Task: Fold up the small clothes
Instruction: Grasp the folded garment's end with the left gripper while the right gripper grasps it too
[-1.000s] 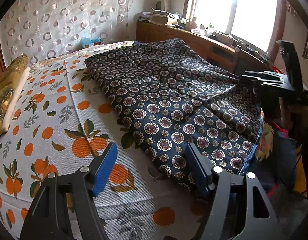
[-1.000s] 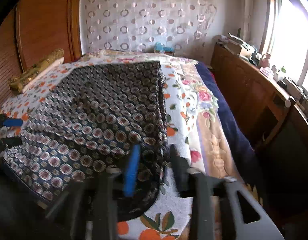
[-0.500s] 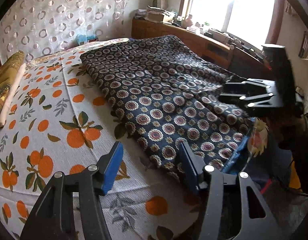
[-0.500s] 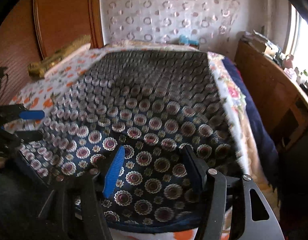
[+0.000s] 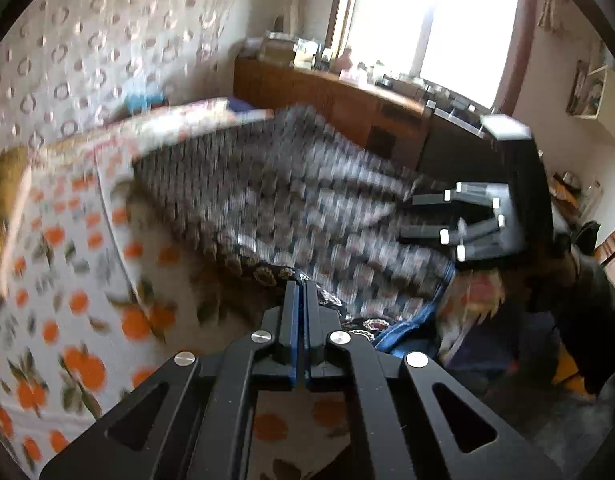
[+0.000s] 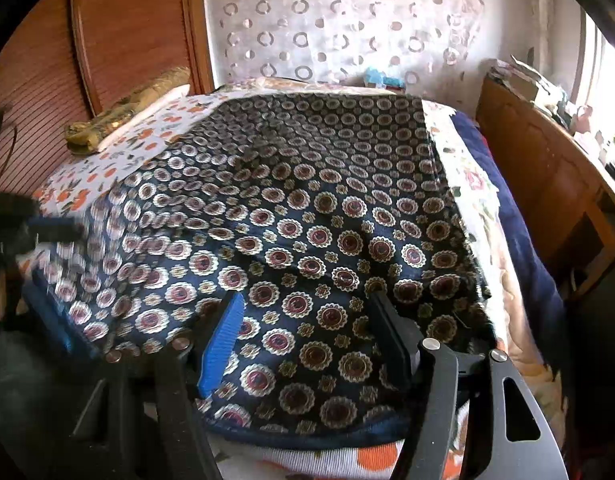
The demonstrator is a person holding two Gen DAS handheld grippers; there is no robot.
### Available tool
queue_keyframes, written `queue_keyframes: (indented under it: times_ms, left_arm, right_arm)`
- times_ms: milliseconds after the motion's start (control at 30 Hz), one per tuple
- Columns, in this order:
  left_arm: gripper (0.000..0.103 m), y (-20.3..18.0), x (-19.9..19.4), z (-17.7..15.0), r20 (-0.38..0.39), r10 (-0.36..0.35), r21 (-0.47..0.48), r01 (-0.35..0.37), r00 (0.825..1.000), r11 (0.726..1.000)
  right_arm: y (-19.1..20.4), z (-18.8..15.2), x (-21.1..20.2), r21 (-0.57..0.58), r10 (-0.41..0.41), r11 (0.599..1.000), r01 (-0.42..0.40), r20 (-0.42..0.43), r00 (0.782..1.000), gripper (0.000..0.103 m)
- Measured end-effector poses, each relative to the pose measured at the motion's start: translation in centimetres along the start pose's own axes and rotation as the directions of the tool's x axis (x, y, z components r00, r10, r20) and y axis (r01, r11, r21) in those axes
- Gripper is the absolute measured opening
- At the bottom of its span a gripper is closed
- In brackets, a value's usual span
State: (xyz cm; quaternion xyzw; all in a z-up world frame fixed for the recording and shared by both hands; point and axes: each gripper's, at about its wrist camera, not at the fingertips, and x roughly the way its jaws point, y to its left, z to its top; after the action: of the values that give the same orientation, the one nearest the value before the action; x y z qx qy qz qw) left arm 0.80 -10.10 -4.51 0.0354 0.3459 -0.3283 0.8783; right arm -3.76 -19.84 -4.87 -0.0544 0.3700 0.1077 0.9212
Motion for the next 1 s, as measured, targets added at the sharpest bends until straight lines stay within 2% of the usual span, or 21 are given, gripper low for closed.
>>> queue_keyframes:
  times_ms: [233,500,767,1000]
  left_arm:
    - [0.002,0.5,-0.4,4.5,0.082,0.010,0.002,-0.010,0.997,1.000]
    - [0.002,2.6,2.0,6.5,0.071,0.041,-0.045,-0.038,0.997,0.998]
    - [0.002,4.3,3.3,6.4,0.048,0.053,-0.093,-0.049,0.997,0.994]
    - [0.002,4.4,3.4,6.4,0.049,0.067,-0.091,-0.063,0.997,0.994]
  right_arm:
    - [0.1,-0.6,-3.6,-0.030,0.031,0.999,-0.030,0.029,0.999,0.066]
    - [0.6,-1.0,-5.9,-0.061,0.054,0.997,-0.051,0.049,0.997,0.067]
    - [0.8,-2.0,-3.7,-0.089,0.047,0.995,-0.049,-0.022,0.999,0.067]
    - [0.5,-1.6,-1.7,-0.103,-0.017,0.995,0.013,-0.038,0.999,0.067]
